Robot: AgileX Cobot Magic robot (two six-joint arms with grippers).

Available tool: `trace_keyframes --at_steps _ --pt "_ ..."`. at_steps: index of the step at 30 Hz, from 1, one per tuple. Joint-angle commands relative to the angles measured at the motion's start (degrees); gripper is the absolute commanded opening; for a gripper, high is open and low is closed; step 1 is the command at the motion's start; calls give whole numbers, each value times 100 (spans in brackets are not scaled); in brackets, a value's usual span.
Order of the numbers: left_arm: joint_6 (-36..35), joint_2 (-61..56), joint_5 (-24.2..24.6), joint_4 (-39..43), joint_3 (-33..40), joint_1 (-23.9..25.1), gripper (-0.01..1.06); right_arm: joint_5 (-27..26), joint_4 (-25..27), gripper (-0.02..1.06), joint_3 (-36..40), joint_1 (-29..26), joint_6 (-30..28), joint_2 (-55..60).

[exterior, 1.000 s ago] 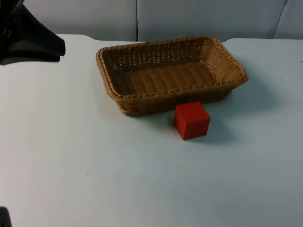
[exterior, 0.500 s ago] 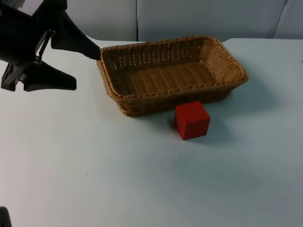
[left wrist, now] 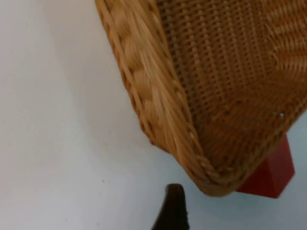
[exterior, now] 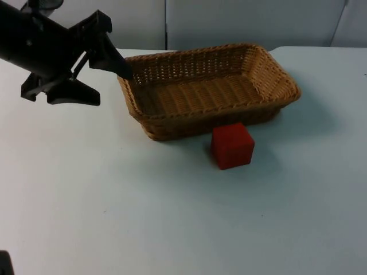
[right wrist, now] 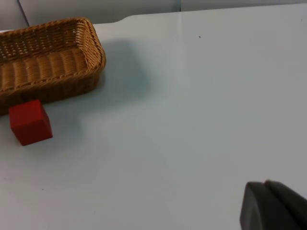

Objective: Pick up the basket with the left hand and place the cube into the basket with the right hand.

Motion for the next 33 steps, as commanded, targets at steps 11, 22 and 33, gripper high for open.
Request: trace_keyframes --at_steps 11,22,33 --pt "-57 802 -367 160 -678 -83 69 -40 14 0 35 -43 -30 -15" --pt "-314 1453 50 148 -1507 -83 69 -40 14 0 35 -43 -30 -15" --pt "-349 1873 32 127 -1864 -96 69 -40 14 0 35 -43 -30 -15"
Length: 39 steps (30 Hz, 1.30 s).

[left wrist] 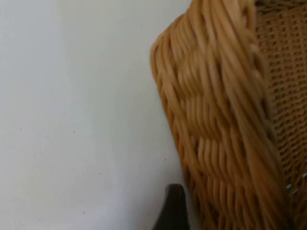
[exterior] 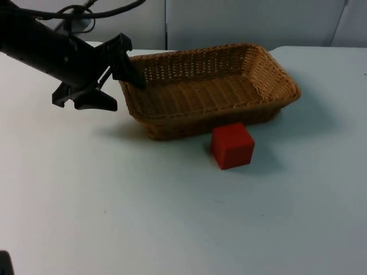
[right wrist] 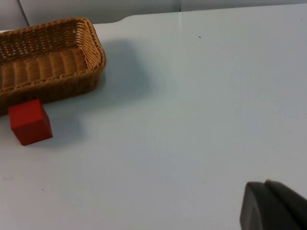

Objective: Pick up the basket with the left hand and place the cube into the basket with the right hand.

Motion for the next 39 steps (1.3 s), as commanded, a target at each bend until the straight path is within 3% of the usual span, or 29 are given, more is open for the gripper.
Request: trace_keyframes --at_steps 1,3,5,7,12,19,24,28,35,39 --pt "-29 77 -12 -32 -80 -50 68 -40 14 0 35 -43 -30 -15" --pt "-29 115 -53 -43 -96 -50 66 -40 14 0 35 -43 -30 -15" --pt "-29 219 -247 -148 -123 -50 46 -40 14 0 35 -43 -30 -15" --pt "-29 262 -336 -592 -163 -50 -1 -40 14 0 35 -43 -30 -15" --pt "177 262 -185 -1653 -322 -39 0 -40 14 0 35 -43 -30 -15" --pt "-101 167 92 -1595 -770 -39 0 -40 14 0 35 -43 -30 -15" --pt "-924 64 121 -656 -960 -27 0 -40 14 0 35 -43 -30 -15" --pt "-1723 -275 145 659 -1015 -27 0 -40 14 0 35 -43 -30 -15" --pt "-2034 -759 208 1093 -1015 106 0 -40 14 0 35 -43 -30 -15" --pt "-2436 -989 580 1245 -1015 306 0 -40 14 0 35 -43 -30 -15"
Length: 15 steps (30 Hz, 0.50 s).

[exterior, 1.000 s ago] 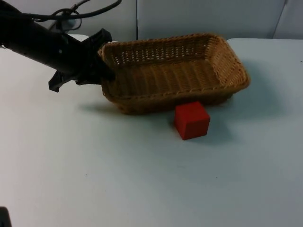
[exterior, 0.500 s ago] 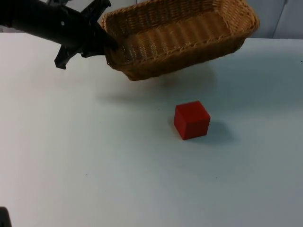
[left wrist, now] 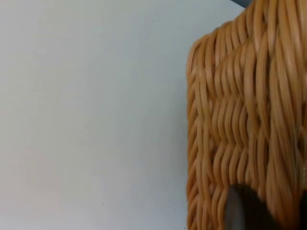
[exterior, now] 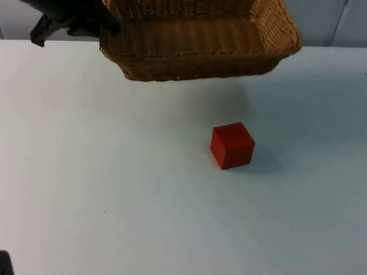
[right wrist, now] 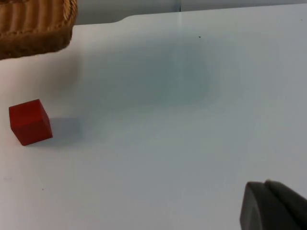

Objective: Pick up the basket with the left hand and place the cube into the basket with the right hand.

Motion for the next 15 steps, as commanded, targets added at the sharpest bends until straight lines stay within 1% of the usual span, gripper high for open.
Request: trace_keyframes --at_steps 1,3,5,6,9,11,14,15 --pt "-267 -171 236 -51 -58 83 0 -40 14 0 35 -43 -30 -15" --pt "-473 -229 638 51 -58 201 0 -40 14 0 35 -43 -30 -15" --pt "-565 -268 922 98 -58 255 0 -40 14 0 35 -43 -30 -15" --pt "-565 -268 922 98 -58 255 0 -40 14 0 35 -43 -30 -15" --pt "-628 -354 1248 233 -58 302 0 -40 14 0 35 -43 -30 -15" --pt "-718 -388 1311 380 -58 314 0 -40 14 0 35 -43 -30 -15" --pt "-1057 -556 1416 1046 -58 319 0 -40 14 0 35 -43 -30 -15" --pt "-1057 -556 1416 1046 -58 319 0 -40 14 0 35 -43 -30 -15"
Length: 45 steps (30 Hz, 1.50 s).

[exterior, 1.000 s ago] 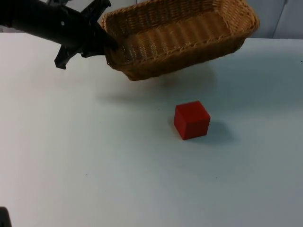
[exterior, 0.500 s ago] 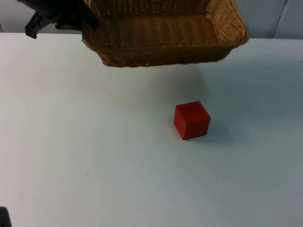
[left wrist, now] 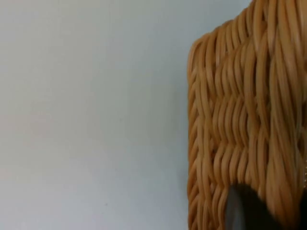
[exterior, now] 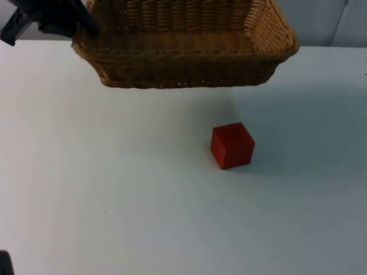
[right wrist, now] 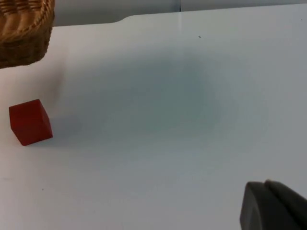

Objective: Pick up the basket with the left hand and place the cube into the basket with the right hand.

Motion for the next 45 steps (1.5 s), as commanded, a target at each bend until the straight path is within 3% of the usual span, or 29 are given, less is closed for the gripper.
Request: trace_keyframes --at_steps 1,11,25,45 --pt "-246 -220 151 282 -58 22 0 -40 14 0 35 -43 -30 -15" --pt "-259 -461 231 462 -47 22 0 -40 14 0 35 -43 -30 -15" --pt "-247 -461 252 -393 -47 22 0 -40 14 0 35 -43 -30 -15" --pt "-247 -461 126 -459 -47 22 0 -40 14 0 35 -43 -30 -15"
